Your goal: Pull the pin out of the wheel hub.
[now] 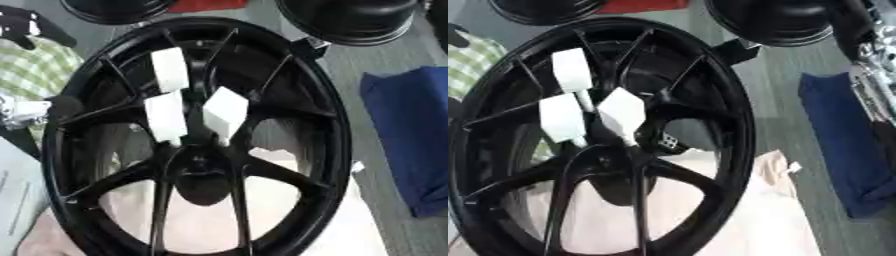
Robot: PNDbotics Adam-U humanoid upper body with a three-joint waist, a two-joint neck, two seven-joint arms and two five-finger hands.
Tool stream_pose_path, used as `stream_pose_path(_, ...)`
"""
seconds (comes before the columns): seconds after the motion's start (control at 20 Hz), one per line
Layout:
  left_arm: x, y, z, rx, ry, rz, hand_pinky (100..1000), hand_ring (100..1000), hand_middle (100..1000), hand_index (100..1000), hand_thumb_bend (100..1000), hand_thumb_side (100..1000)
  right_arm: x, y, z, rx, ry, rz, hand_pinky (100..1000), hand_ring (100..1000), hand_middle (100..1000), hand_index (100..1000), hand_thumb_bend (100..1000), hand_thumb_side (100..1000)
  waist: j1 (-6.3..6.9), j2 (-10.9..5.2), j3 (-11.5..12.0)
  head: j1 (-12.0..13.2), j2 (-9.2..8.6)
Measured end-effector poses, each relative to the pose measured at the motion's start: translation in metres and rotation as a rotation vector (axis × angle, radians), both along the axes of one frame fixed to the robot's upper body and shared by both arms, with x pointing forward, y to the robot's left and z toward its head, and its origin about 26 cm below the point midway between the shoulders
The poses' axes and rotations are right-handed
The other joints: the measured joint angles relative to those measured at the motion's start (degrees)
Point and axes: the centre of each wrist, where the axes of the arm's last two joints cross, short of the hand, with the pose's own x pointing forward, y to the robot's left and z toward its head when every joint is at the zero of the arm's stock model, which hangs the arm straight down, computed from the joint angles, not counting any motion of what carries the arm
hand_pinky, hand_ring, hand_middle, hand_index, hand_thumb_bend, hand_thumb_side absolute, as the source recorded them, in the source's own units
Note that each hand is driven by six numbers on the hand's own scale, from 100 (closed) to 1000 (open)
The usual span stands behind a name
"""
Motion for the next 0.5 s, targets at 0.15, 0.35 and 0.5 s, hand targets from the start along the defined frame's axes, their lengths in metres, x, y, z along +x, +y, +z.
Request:
stream_pose_path(0.15,0.013,-0.022,0.008,0.015,0.019,-0.023,808,954,791,865,525,729,0.001,0.002,0.001,0.002,-0.001,0.010,895,828,750,720,100,742,0.41,0.00,-0.94,0.44,0.00)
stream_pose_path(0.35,0.029,-0.047,0.026,0.027,0.040,-0.025,808,968,803,874,512,735,0.001,0.002,0.001,0.001,0.000,0.012,895,828,751,719,100,748,0.74,0.00,-1.23,0.97,-0.03)
stream_pose_path(0.5,0.041,-0.058,0.043,0.034,0.063,-0.015,814,979,815,883,501,729,0.002,0.001,0.000,0.002,0.003,0.010,896,828,751,719,100,753,1.09,0.02,-1.26,1.36,-0.07)
